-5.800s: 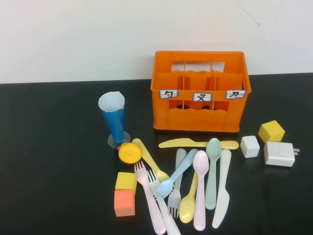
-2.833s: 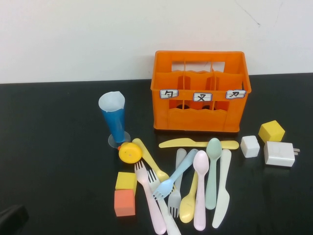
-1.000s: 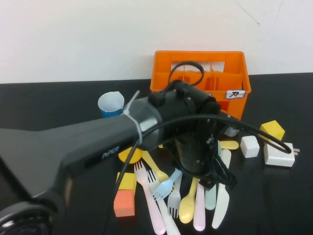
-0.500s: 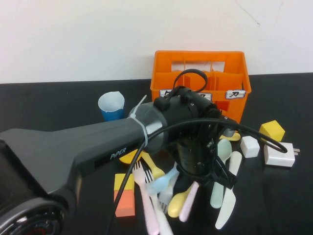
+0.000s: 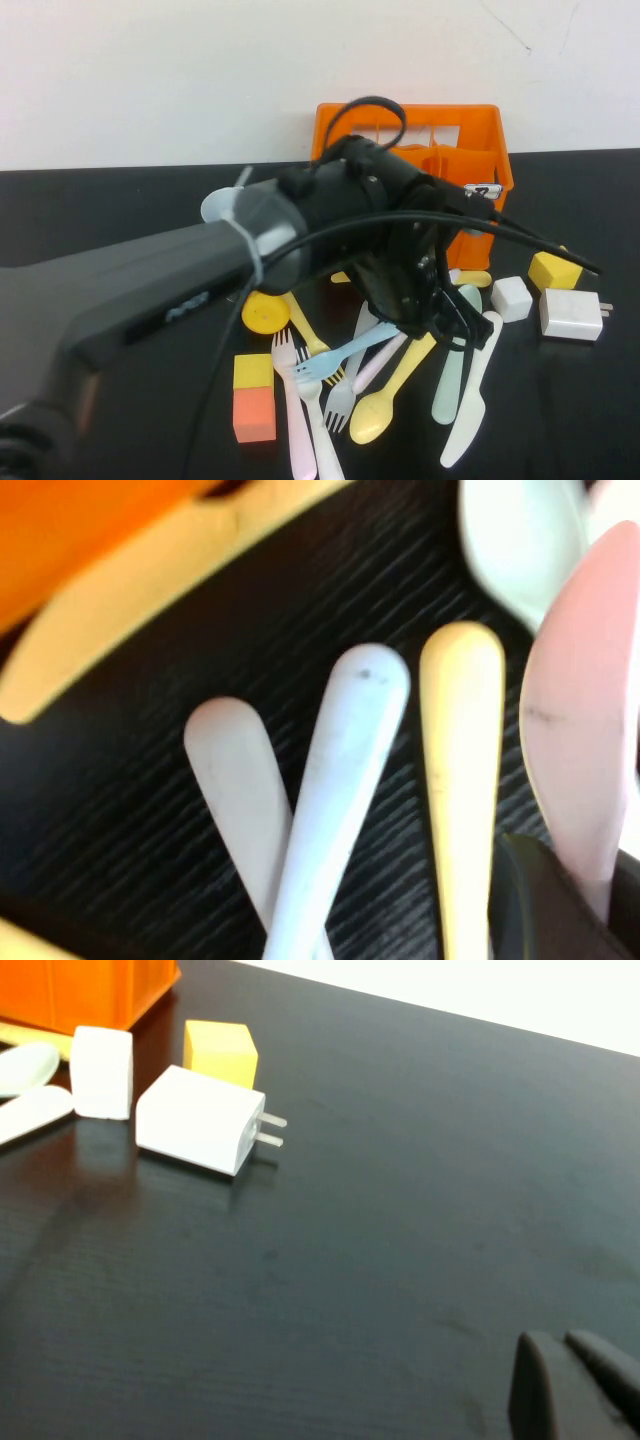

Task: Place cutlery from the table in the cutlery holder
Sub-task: Place the spoon on the box

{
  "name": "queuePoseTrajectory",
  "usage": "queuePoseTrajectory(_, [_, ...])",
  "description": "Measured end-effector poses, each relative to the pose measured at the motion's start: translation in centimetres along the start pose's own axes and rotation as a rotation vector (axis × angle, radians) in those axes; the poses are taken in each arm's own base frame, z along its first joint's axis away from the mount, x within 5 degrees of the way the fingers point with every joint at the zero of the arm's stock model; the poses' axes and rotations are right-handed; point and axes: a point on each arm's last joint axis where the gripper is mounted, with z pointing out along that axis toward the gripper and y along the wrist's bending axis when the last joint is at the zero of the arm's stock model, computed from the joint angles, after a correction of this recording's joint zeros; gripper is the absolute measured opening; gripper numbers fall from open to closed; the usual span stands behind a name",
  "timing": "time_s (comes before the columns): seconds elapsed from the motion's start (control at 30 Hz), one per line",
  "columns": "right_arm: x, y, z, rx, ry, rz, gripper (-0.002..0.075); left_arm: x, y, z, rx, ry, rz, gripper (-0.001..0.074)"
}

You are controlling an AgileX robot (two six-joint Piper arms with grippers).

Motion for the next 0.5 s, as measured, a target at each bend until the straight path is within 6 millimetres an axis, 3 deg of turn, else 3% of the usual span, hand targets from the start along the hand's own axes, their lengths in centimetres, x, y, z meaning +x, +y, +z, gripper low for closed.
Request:
queuePoseTrajectory(0.2, [0.0,0.0,0.0,0.000,0.000,0.000,-0.0003,0.8,-0.2,-3.8,0.044,-0.213,0.053,0.0029])
queuePoseTrajectory(0.5, [0.0,0.0,0.0,0.000,0.000,0.000,-0.0003,3.4,1.5,-9.6,0.155,-0.960,0.050,0.0029])
